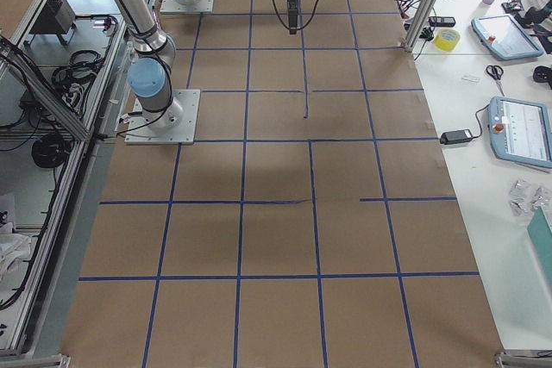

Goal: Arrange blocks in a line

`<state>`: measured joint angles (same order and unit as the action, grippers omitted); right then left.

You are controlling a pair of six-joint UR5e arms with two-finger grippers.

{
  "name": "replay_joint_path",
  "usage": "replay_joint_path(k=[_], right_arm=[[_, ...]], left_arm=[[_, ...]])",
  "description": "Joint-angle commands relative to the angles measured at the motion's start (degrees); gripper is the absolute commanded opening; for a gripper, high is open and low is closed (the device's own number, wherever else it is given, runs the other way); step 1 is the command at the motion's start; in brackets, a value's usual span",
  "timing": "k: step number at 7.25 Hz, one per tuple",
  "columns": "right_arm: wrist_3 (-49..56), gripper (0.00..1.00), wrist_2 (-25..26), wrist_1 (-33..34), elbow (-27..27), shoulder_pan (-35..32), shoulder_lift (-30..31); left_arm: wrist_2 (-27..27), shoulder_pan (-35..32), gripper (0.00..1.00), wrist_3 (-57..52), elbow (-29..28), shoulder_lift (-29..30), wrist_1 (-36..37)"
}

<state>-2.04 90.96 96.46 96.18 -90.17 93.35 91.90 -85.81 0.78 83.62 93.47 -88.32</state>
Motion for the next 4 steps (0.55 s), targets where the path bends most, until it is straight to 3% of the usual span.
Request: replay_joint_path(k=[1,4], right_arm=[[0.0,1.00,0.0,-0.3,0.1,0.0,0.0],[0.0,1.00,0.1,-0.3,0.1,0.0,0.0]], left_arm=[[0.6,-1.8,1.00,0.9,0.0,0.1,0.0],[0.6,-3.6,1.00,4.1,0.2,1.5,1.1]])
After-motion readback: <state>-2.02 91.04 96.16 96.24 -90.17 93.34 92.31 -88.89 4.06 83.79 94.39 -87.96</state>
